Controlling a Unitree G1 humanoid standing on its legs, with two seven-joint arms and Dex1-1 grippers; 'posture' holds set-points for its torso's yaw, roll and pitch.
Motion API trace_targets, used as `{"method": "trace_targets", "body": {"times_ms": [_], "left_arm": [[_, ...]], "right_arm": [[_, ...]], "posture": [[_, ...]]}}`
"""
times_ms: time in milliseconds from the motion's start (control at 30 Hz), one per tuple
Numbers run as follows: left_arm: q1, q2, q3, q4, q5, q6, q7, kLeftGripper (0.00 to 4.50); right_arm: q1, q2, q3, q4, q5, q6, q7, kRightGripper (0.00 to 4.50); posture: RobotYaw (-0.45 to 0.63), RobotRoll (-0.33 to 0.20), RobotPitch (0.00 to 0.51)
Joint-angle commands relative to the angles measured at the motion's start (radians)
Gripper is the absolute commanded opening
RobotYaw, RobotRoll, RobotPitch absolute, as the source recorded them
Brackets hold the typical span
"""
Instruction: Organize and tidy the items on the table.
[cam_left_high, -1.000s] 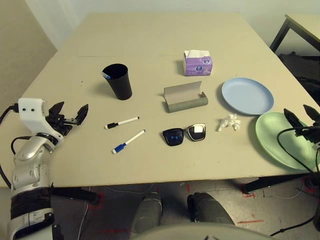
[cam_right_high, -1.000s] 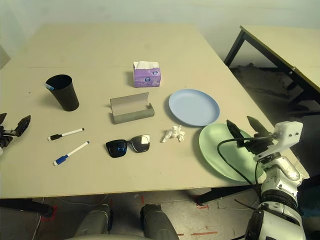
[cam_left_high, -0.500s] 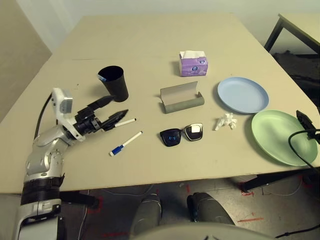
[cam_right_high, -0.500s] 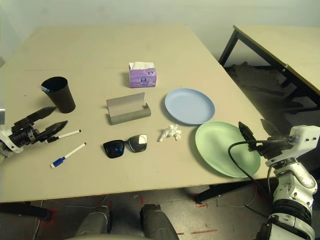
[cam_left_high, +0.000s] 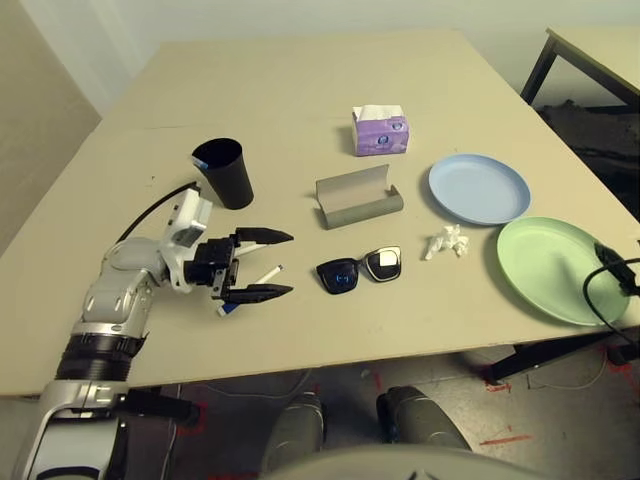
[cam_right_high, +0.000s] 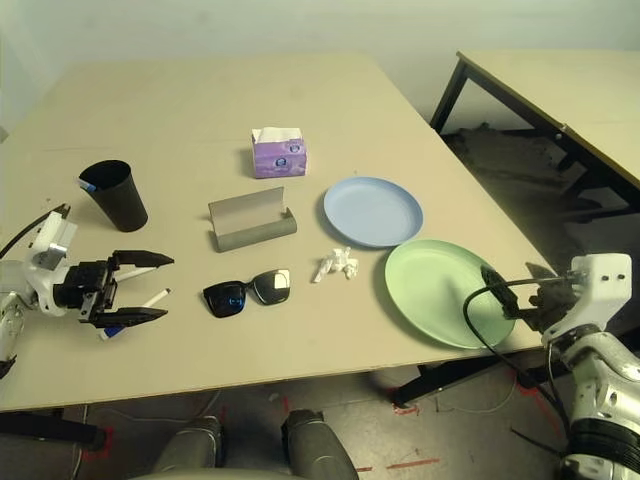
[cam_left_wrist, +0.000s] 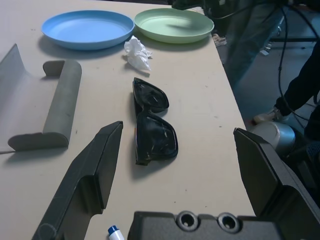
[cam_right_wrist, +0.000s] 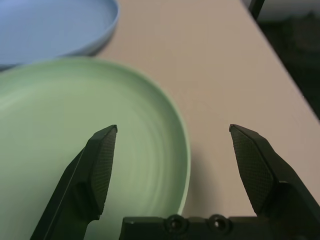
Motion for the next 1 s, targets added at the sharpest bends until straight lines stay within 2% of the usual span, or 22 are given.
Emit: {"method": "trace_targets", "body": {"times_ms": [33,233,567,667,1000], "left_arm": [[-0.001,-0.012,-0.011,0.010,0.006,-0.018,-0.016,4.49],[-0.008,-0.033,-0.017,0.025,0.015,-0.036,-0.022,4.49],[-0.009,-0.052,-0.025,0.040,0.026,-0.070,-0.016,4.49],[-0.007,-0.050,-0.023,0.046,0.029,-0.078,-0.015,4.50],[-0.001,-0.056,-0.022,0.055,0.038,-0.097,-0.009,4.50]], "right_arm": [[0.034,-0.049,0.022,-0.091,0.003,0.149,0.003,4.50],[0.033,-0.095,0.026,-0.128,-0.024,0.273,-0.041,4.50],[0.039,-0.102,0.030,-0.204,0.000,0.452,-0.040,4.50],[0.029,-0.093,0.016,-0.219,0.014,0.474,-0.038,3.87],[0.030,-0.087,-0.017,-0.211,0.033,0.486,-0.035,0.10]], "posture": [[-0.11,0.000,0.093],[-0.12,0.000,0.102],[-0.13,0.000,0.110],[-0.13,0.000,0.112],[-0.13,0.000,0.108]]}}
